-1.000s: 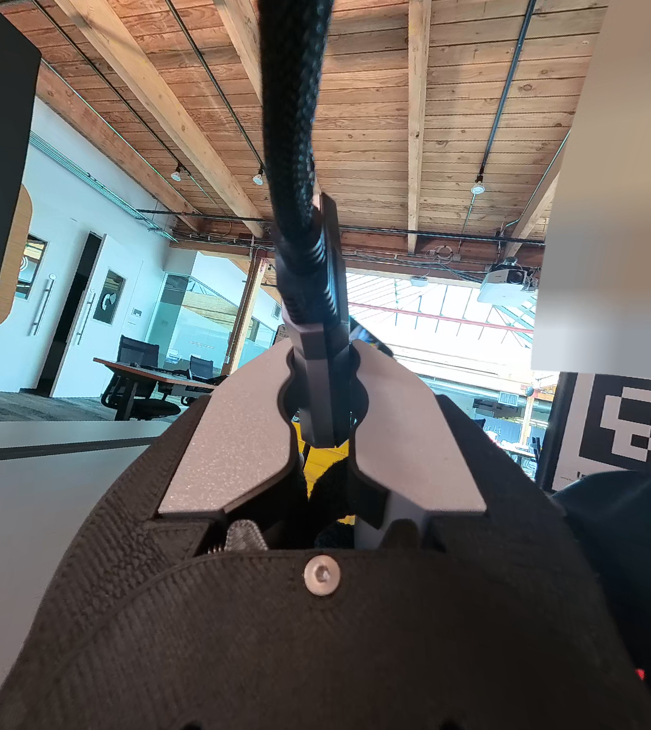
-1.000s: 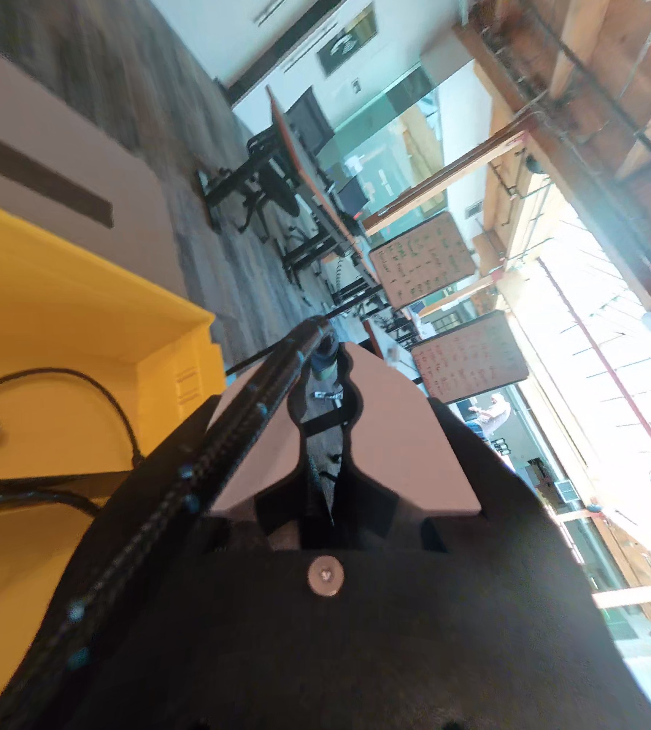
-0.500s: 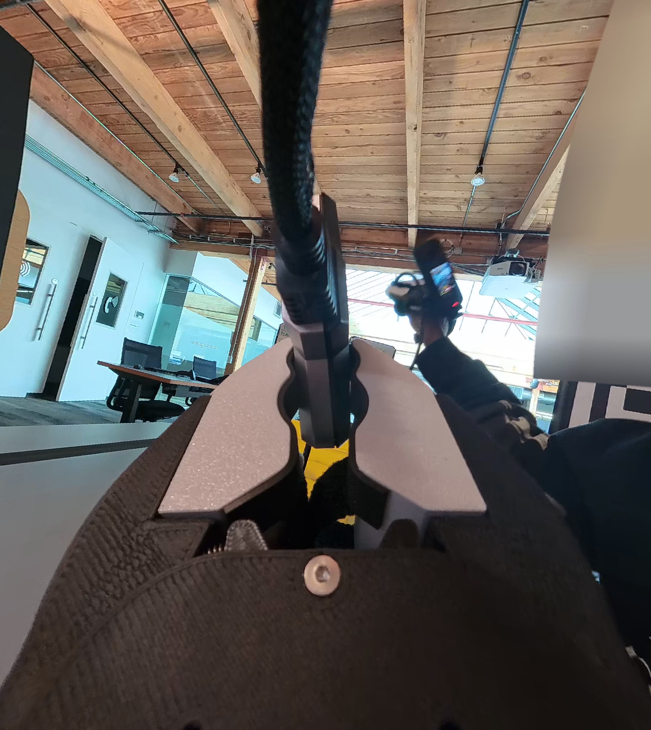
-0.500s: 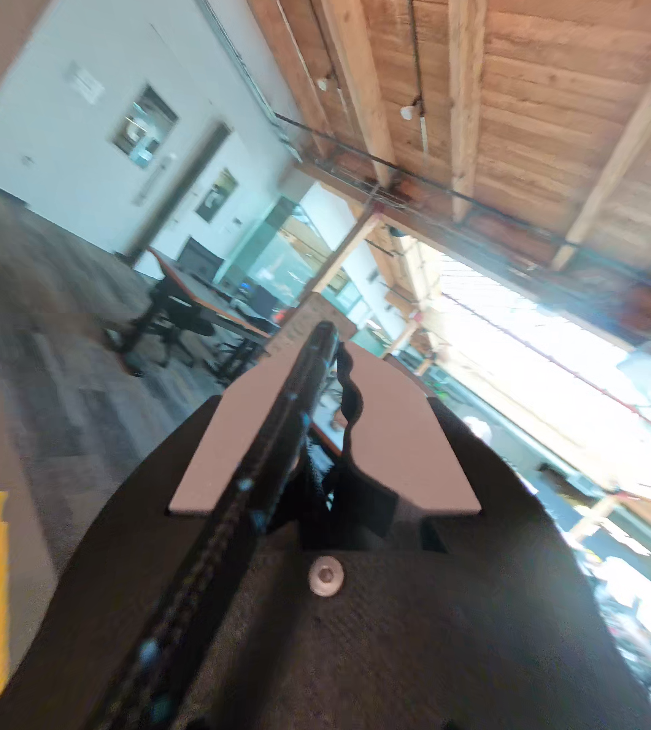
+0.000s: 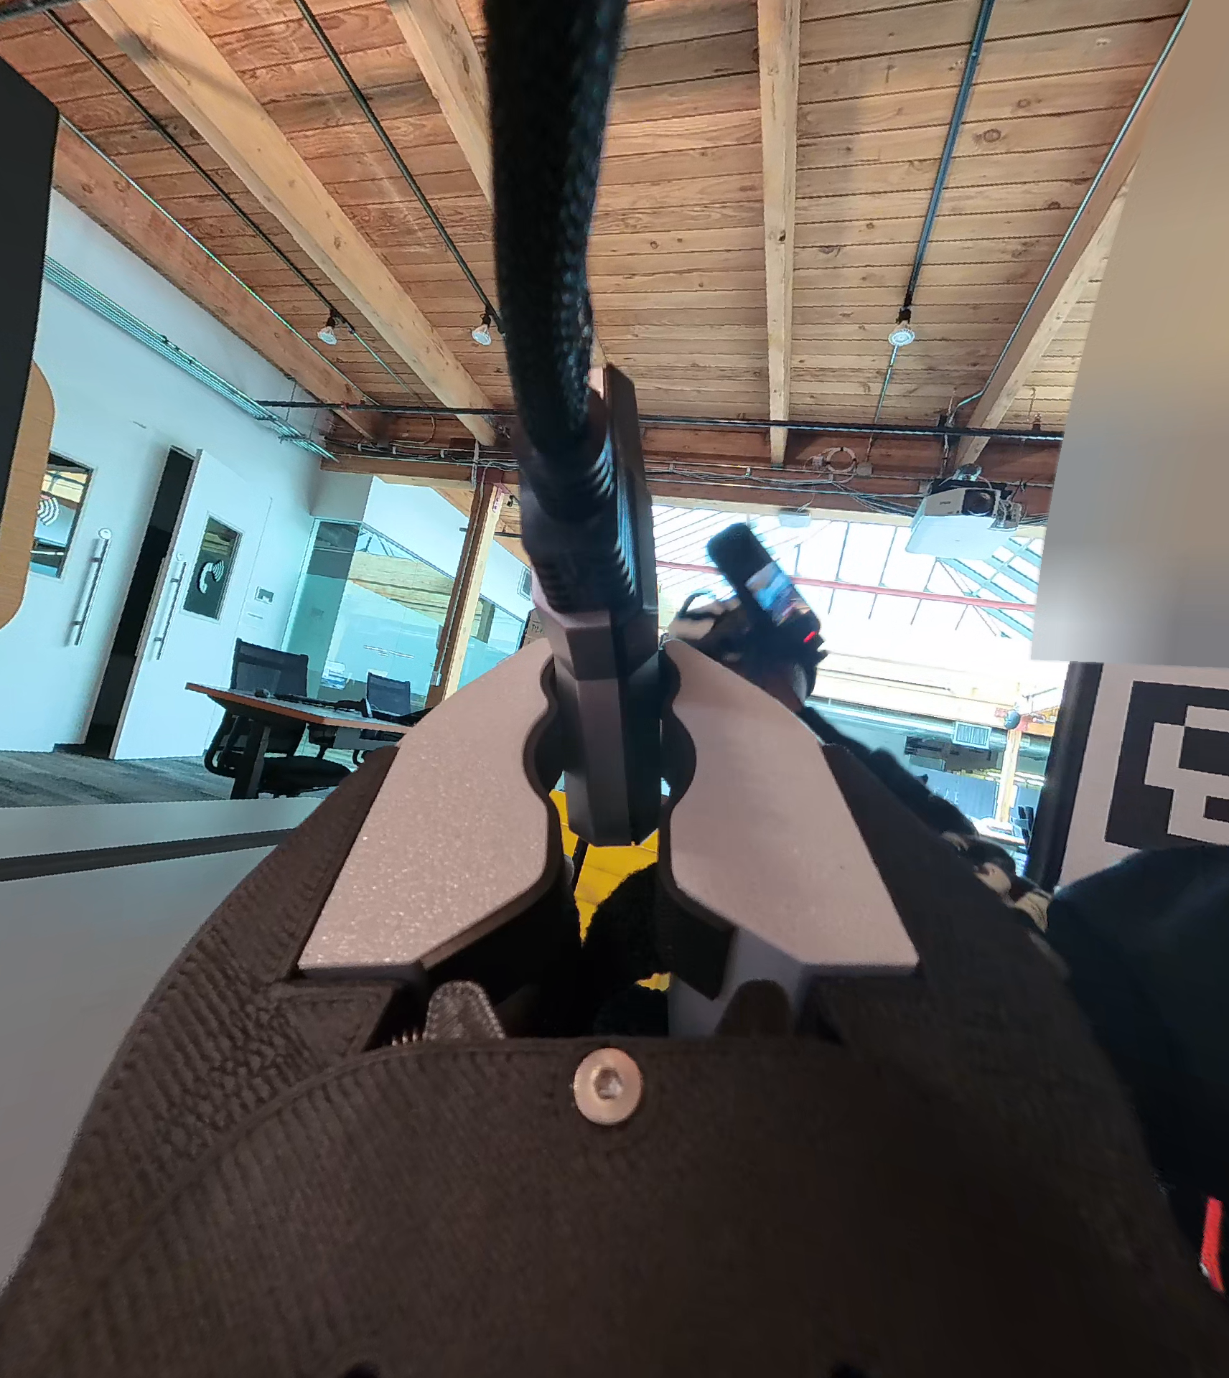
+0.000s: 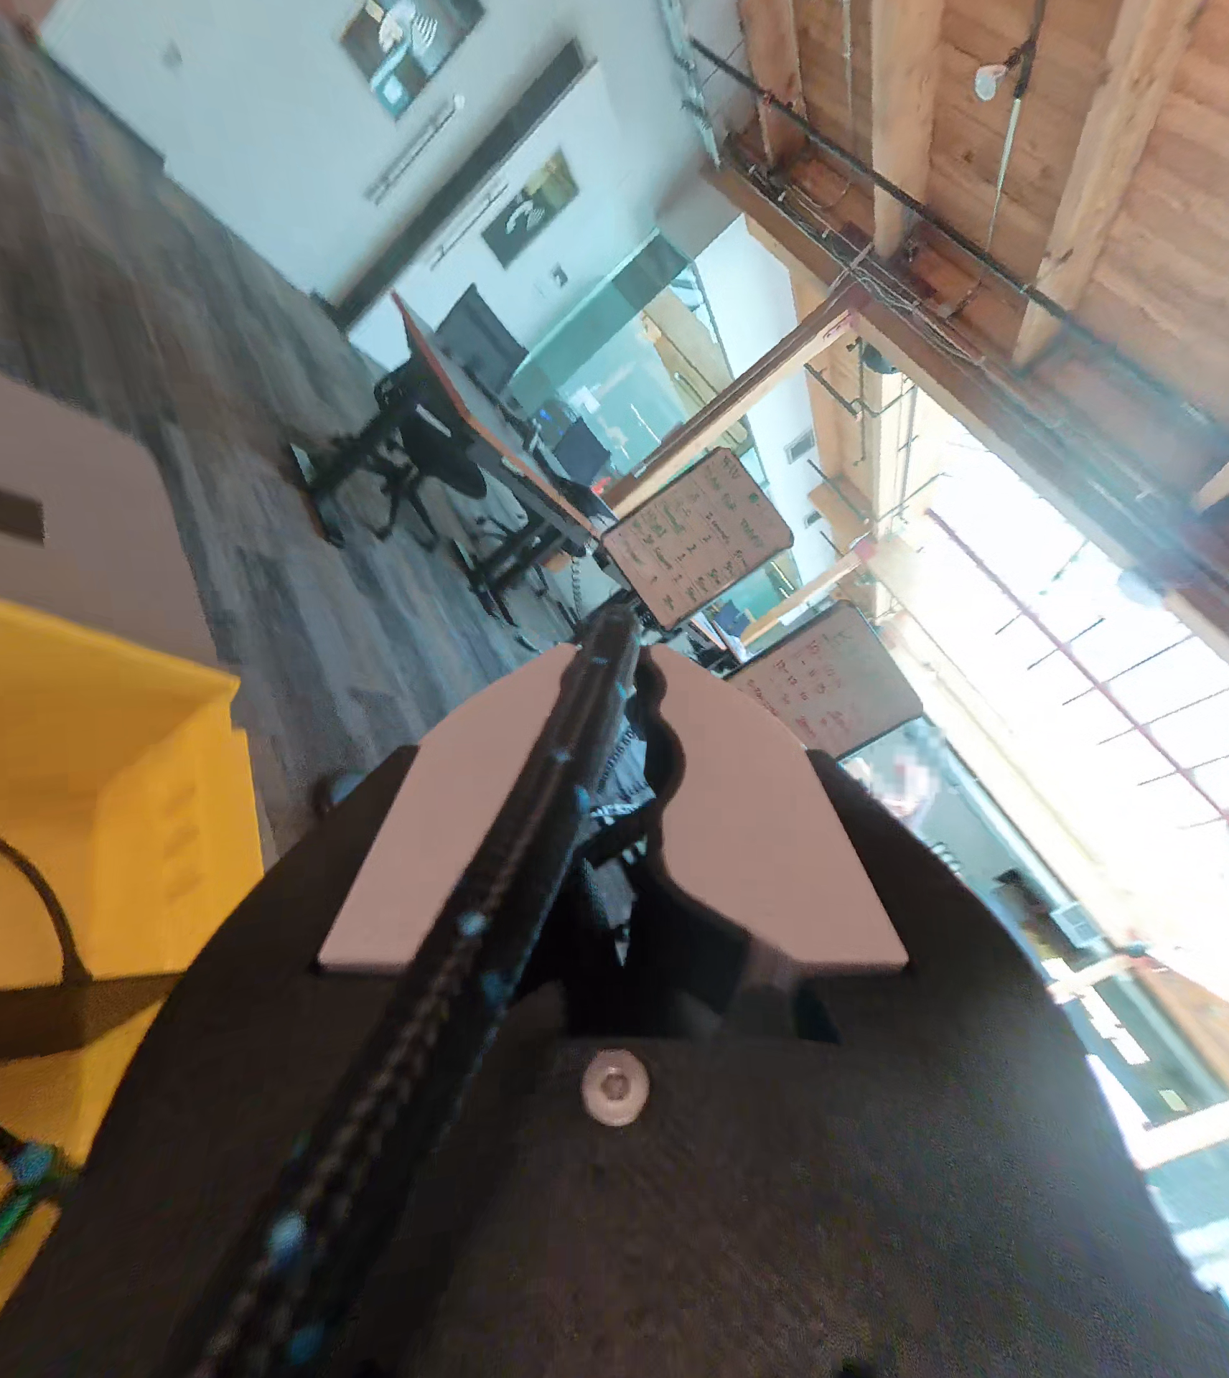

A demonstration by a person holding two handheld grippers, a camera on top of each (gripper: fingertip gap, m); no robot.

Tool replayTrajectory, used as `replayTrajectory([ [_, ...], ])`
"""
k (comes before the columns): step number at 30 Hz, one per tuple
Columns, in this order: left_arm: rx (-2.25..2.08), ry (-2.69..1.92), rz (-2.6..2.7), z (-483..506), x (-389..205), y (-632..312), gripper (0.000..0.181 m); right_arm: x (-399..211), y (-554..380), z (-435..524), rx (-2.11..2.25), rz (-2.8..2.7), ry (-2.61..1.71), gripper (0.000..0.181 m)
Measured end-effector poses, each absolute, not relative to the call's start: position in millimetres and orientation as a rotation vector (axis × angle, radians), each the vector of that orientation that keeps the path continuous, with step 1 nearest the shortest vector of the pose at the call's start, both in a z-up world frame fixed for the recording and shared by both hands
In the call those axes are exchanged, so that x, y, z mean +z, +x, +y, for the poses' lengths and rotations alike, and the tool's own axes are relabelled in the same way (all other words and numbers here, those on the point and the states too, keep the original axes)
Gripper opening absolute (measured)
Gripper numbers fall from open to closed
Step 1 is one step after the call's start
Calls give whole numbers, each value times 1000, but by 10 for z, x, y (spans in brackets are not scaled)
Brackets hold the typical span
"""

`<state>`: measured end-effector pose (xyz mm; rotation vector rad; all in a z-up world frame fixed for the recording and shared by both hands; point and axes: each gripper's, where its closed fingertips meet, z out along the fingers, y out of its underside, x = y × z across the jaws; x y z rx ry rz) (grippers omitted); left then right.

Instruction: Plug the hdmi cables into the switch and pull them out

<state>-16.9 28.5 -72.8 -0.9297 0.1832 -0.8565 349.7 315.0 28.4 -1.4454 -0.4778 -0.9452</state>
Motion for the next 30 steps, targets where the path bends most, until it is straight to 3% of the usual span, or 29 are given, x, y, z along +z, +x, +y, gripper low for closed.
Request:
replayTrajectory([
  [8,-868,-931,171,295,-731,-184,21,-865,3441,3239,-1094,-786,-1785,14],
  [17,-867,-930,169,292,-732,-188,21,-1929,3454,2927,-720,-993,-2505,12],
  [25,-870,-930,167,292,-733,-191,21,-2389,3423,2803,-516,-1099,-2750,14],
  [30,-879,-931,159,296,-736,-199,21,-2378,3340,2793,-355,-1080,-2736,22],
])
